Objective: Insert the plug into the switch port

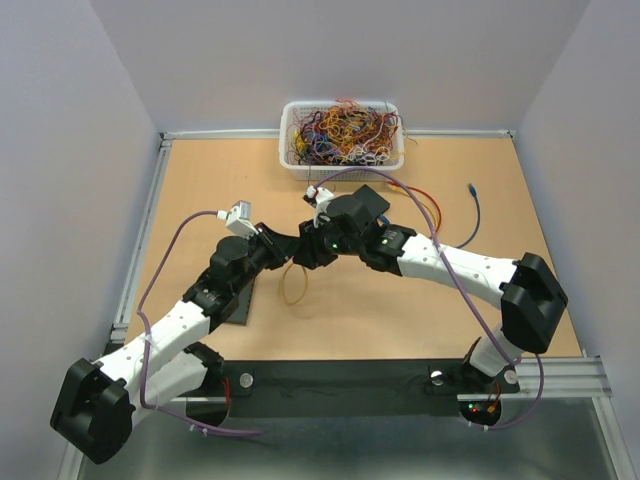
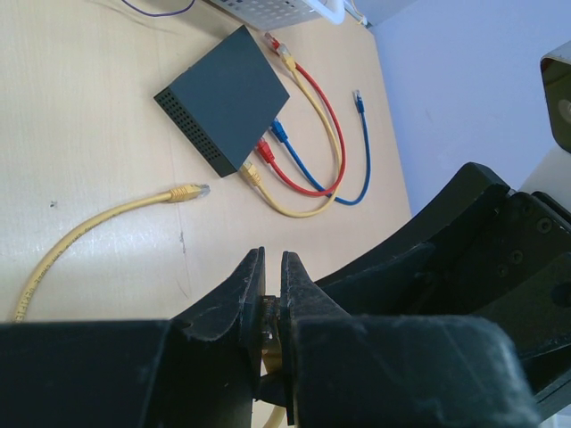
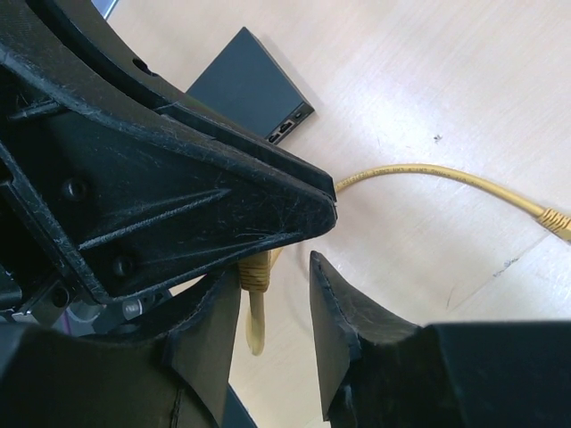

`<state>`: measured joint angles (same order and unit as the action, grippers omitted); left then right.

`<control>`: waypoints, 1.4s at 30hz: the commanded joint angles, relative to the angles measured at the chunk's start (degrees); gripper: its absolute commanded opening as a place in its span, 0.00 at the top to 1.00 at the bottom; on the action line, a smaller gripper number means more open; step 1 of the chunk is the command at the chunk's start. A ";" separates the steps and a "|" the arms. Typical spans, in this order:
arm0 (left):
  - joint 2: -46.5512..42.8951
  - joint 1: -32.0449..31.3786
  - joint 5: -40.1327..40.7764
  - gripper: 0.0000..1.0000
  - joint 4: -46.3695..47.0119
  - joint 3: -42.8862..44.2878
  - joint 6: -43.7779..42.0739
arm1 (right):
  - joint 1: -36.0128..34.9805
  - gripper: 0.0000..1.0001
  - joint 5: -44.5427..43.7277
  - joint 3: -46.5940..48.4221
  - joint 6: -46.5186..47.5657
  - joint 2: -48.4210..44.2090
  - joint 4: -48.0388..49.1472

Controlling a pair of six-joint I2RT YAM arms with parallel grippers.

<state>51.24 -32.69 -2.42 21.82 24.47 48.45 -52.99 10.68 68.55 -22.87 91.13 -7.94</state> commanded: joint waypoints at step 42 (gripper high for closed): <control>0.70 -0.54 0.48 1.00 1.82 0.93 -2.48 | -0.53 1.00 -3.64 0.44 -0.94 -4.12 3.29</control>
<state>51.35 -33.01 -1.96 22.55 24.47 48.25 -53.34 8.27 68.53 -23.81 90.37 -7.92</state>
